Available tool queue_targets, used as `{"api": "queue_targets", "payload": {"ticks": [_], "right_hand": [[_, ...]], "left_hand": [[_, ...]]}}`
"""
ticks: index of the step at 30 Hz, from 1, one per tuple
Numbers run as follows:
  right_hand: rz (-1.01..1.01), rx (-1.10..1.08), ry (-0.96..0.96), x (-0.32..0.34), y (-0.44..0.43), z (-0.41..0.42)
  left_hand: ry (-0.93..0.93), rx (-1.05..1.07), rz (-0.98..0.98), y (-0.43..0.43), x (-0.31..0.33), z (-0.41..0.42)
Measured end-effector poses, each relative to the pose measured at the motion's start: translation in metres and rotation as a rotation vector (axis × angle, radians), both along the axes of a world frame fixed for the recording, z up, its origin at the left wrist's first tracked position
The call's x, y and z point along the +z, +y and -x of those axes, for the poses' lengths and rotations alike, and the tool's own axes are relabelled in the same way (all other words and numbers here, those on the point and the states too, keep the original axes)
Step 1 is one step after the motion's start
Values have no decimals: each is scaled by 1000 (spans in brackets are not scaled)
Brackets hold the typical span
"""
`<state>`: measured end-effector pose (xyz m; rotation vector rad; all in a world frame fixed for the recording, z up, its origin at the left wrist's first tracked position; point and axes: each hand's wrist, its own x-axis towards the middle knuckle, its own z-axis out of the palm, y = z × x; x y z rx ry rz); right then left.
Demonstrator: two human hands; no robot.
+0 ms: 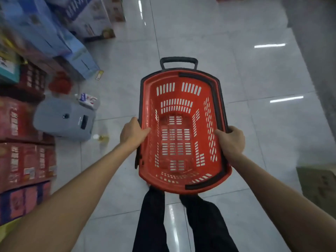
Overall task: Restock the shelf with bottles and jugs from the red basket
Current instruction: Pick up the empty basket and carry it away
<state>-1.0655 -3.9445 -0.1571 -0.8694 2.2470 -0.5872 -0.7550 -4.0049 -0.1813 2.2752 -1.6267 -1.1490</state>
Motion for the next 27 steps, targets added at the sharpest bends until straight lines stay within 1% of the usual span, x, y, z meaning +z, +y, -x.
{"api": "queue_targets", "payload": {"ticks": [4,8,12,15,20,23,27], "right_hand": [[-80,-17,1,-104,-37,25],[-131,32,0,-210,-62,39],[-163,72,50,-295,-78,48],[-186,102,92,-348,-82,54],[-261,155,64,-396,-73,58],[-302,198,40,-403,-62,54],[-425,275,20,-393,-57,52]], "left_hand": [[-8,27,-156,-33,-88,25],[-58,124,-315,-57,-183,51],[-97,206,-306,-69,-264,71],[-44,263,-268,-73,-309,77],[-26,236,-277,-68,-349,70],[-58,276,-277,-61,-356,66],[5,264,-370,-57,-345,60]]}}
